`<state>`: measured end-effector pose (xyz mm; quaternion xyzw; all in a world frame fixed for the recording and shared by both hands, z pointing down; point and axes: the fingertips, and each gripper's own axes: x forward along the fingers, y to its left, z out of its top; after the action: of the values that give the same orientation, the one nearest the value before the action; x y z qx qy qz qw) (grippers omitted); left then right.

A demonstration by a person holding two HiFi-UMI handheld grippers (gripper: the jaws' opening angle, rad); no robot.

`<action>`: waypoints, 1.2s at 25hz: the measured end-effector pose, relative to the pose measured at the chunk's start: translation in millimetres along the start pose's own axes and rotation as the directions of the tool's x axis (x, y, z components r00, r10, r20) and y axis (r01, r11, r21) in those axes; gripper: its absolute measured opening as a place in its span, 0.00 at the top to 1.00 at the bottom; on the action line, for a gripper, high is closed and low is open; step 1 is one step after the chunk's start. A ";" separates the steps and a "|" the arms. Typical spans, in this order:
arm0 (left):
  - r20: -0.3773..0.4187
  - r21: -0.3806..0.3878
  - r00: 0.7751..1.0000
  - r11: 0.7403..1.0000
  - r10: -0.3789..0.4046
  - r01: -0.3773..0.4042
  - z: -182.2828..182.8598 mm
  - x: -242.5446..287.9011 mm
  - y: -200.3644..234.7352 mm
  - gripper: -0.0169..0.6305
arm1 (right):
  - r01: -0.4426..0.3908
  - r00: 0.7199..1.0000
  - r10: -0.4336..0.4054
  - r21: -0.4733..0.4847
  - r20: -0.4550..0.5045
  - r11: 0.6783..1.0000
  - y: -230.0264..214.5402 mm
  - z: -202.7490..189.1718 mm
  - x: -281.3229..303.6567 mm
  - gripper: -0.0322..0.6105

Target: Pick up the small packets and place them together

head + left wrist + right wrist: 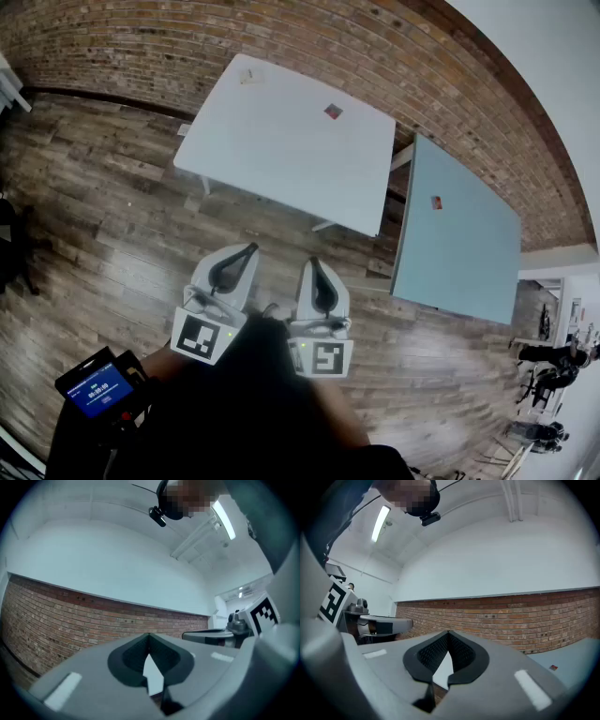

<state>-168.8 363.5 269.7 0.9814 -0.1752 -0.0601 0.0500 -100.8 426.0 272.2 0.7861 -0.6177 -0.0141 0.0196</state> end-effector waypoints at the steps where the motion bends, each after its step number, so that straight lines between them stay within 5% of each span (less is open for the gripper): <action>1: -0.003 -0.004 1.000 1.000 -0.004 0.004 -0.7 0.5 -0.7 0.97 | 0.001 1.000 -0.001 -0.002 0.002 1.000 0.2 0.3 -0.2 0.95; 13: -0.013 0.000 1.000 1.000 -0.010 0.010 -6.8 -1.5 7.0 0.97 | 0.086 0.996 -0.085 0.045 -0.015 0.995 -18.1 -10.1 -11.4 0.95; 23: 0.003 0.031 1.000 0.999 0.012 -0.012 -13.4 -9.1 12.5 0.97 | 0.071 0.997 -0.071 0.024 -0.006 0.997 -8.5 -23.3 -11.3 0.95; 30: -0.028 0.090 0.999 0.996 -0.023 0.026 -11.7 15.3 63.5 0.97 | 0.091 0.995 -0.092 -0.018 -0.043 0.996 -4.2 -27.6 46.0 0.95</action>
<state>-174.4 299.8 287.3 0.9855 -0.1649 -0.0393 0.0072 -84.5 382.6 299.7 0.8135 -0.5802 -0.0025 0.0387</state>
